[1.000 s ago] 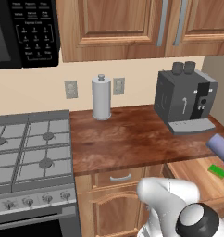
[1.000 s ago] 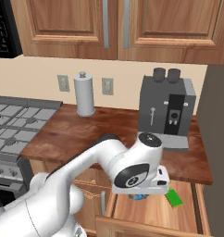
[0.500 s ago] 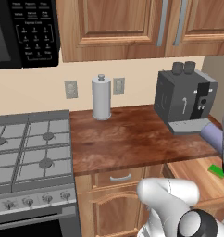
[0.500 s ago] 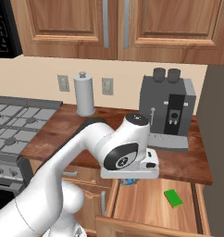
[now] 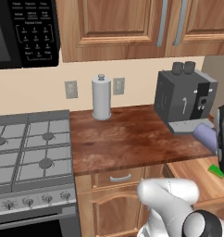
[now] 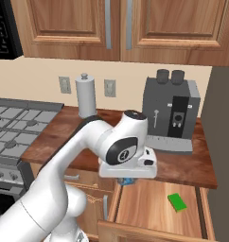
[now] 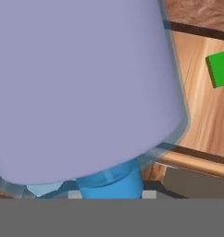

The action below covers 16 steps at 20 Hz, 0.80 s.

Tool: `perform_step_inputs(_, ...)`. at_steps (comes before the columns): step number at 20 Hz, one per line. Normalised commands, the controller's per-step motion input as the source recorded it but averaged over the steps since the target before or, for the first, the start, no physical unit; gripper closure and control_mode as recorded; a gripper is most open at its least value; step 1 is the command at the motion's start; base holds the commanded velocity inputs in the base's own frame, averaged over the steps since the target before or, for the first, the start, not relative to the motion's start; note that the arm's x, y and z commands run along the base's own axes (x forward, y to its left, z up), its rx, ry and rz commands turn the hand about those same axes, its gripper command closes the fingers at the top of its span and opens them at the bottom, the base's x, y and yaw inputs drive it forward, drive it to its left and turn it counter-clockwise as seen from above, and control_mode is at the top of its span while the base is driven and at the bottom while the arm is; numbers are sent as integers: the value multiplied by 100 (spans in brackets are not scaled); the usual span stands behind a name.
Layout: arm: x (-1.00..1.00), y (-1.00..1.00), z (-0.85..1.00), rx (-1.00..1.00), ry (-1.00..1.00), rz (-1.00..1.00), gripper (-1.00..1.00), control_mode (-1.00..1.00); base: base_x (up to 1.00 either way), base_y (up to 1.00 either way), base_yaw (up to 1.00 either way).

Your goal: Restock the sink supplies by placing the sponge and soap dispenser on the counter and next to the sink. Make sure the soap dispenser is upright.

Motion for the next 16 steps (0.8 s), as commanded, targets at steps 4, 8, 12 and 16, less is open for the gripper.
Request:
perform_step_inputs(4,3,33,-9,0,7,2,100,-100,0,0,0)
perform_step_inputs(8,0,14,-2,0,1,0,100,100,-23,51,0)
perform_step_inputs(12,0,0,0,0,0,0,100,100,-38,96,-2)
perform_step_inputs(16,0,0,0,0,0,0,100,100,-35,88,-14)
